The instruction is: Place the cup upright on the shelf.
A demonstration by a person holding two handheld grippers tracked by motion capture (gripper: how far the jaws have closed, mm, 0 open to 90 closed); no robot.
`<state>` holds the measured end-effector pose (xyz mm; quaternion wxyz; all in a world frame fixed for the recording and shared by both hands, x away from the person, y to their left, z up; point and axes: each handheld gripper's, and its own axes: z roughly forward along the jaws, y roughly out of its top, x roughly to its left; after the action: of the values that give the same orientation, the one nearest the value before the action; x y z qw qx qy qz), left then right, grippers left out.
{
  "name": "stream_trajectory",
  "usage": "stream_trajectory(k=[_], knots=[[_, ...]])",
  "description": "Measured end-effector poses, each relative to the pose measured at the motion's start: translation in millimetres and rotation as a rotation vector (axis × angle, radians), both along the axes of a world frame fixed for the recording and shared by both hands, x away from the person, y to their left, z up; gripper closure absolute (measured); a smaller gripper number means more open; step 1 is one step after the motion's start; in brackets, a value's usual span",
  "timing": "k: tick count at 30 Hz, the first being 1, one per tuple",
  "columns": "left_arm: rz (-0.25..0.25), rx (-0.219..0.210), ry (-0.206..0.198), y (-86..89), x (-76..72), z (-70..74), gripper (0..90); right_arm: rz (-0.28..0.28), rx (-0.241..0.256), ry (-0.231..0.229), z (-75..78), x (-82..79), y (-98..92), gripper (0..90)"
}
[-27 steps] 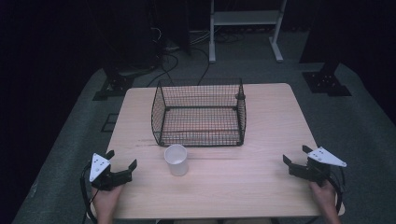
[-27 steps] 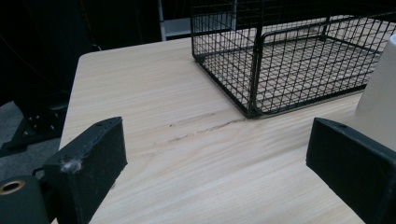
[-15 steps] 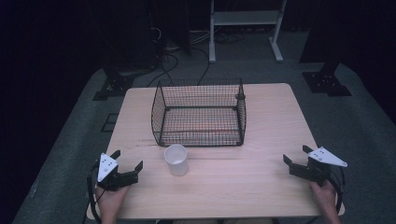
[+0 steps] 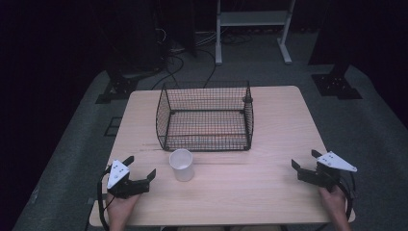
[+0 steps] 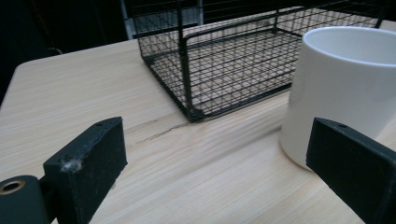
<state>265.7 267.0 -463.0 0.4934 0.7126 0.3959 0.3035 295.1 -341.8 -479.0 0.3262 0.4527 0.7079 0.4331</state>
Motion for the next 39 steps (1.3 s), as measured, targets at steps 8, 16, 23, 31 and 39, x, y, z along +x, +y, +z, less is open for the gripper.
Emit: stream_trajectory(k=[8, 16, 23, 31, 39], knots=[[-0.089, -0.017, 0.025, -8.7, -1.1, 0.6, 4.2, 0.0, 0.0, 0.0, 0.0, 0.0, 0.0, 13.1], [-0.166, -0.01, 0.04, -17.3, -4.2, 1.6, 2.7, 0.0, -0.004, -0.002, 0.0, -0.2, 0.4, 13.1], [-0.222, 0.027, 0.05, -27.3, -6.1, 1.8, 2.6, 0.0, -0.006, -0.002, 0.0, -0.3, 0.5, 13.1], [-0.287, 0.058, 0.077, -39.6, -1.9, 2.5, 2.6, 0.002, -0.007, -0.003, 0.0, -0.3, 0.8, 13.1], [-0.339, 0.083, 0.095, -51.4, 5.3, 3.9, 2.6, 0.003, -0.009, -0.003, -0.1, -0.3, 1.0, 13.0]])
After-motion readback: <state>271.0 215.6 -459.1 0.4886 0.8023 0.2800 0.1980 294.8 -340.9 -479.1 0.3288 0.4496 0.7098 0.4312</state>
